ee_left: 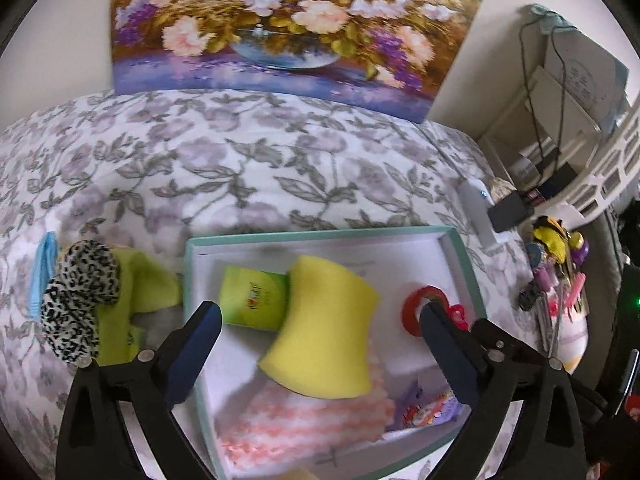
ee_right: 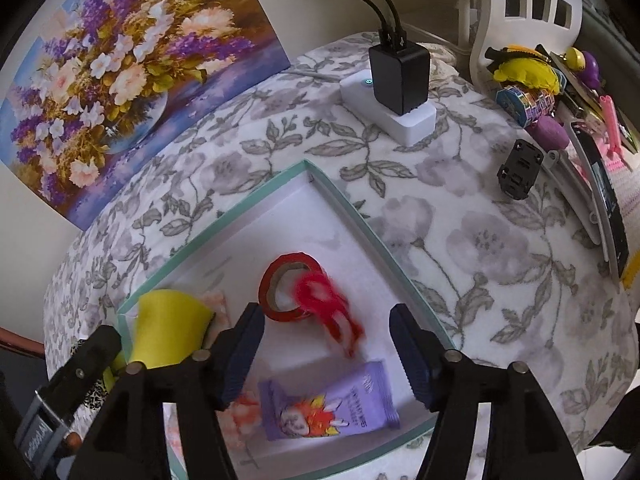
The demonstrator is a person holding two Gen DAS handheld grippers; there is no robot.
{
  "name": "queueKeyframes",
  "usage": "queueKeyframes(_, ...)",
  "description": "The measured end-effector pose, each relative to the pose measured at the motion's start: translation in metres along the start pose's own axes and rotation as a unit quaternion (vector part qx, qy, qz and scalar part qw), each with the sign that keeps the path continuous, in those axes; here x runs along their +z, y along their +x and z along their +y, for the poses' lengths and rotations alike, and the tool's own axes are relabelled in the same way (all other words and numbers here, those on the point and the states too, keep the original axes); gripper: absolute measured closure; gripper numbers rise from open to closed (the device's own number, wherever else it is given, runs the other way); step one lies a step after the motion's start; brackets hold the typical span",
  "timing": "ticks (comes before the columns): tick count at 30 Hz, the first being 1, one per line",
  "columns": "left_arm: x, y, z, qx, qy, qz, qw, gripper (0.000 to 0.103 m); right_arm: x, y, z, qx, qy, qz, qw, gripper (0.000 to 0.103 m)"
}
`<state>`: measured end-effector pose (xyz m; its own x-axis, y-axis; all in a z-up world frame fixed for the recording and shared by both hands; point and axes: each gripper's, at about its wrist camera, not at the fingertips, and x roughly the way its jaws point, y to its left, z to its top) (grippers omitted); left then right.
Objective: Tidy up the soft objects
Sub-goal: 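Place the sponge in the tray with the left tool while the right tool carries the hair tie over, then open the right tool to drop the red hair tie into the tray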
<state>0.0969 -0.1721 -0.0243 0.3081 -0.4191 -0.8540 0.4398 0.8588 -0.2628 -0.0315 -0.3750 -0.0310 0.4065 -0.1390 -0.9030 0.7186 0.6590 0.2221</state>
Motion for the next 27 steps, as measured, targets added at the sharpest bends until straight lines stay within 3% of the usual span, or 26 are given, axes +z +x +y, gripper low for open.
queueKeyframes(4,0.001,0.0,0.009,0.022,-0.01,-0.007,0.9997,0.003,0.0,0.001,0.001,-0.018,-0.014,-0.001,1.0,0.002)
queueKeyframes(5,0.001,0.0,0.011,0.03,-0.011,-0.008,0.9994,0.003,-0.001,0.002,0.002,-0.02,-0.017,-0.001,1.0,0.0)
queueKeyframes(12,0.003,0.0,0.026,0.088,-0.018,-0.022,0.9957,0.002,-0.002,0.008,0.002,-0.027,-0.023,0.004,0.999,0.0)
queueKeyframes(27,0.015,-0.015,0.056,0.097,-0.051,-0.024,0.9937,0.002,-0.002,0.001,0.007,-0.047,-0.029,0.005,0.998,0.0)
